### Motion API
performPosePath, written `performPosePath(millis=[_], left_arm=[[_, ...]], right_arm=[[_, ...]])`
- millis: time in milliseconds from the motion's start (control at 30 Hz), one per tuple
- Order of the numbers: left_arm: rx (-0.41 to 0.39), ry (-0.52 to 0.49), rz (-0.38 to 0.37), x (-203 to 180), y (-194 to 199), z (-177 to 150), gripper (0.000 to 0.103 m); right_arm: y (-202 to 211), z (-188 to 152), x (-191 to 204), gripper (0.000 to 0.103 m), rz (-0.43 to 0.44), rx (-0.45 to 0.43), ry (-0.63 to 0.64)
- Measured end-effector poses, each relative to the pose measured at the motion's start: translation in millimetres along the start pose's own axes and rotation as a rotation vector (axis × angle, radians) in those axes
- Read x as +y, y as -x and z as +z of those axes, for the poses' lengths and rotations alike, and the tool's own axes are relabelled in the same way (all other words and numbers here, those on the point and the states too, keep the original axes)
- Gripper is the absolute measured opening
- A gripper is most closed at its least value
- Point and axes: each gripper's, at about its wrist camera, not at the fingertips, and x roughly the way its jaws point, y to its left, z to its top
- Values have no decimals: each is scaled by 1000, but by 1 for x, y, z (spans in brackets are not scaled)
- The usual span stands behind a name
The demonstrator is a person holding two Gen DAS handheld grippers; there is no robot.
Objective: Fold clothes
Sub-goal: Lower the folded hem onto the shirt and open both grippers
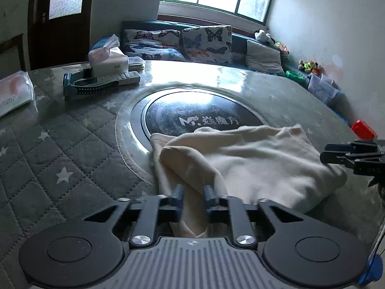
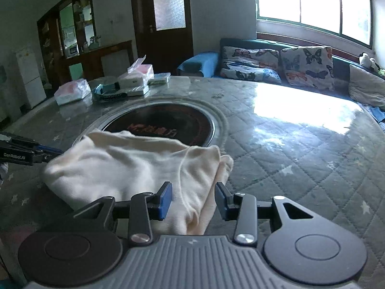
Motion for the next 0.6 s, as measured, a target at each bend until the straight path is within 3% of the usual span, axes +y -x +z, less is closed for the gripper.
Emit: performPosePath(millis=[100,167,433,600], left_arm=[[-9,-43,44,-5,1,-4,6],[-10,-35,35,-3,4,-4,6],[-45,109,-20,20,18,2,7],[-19,169,-60,23,7,8,9]], right_arm=[[-8,-6,2,40,-18,26,9],[-9,-9,4,40,-34,33,27],[0,1,17,40,-12,-6,74],[2,9,30,40,21,-28,103]])
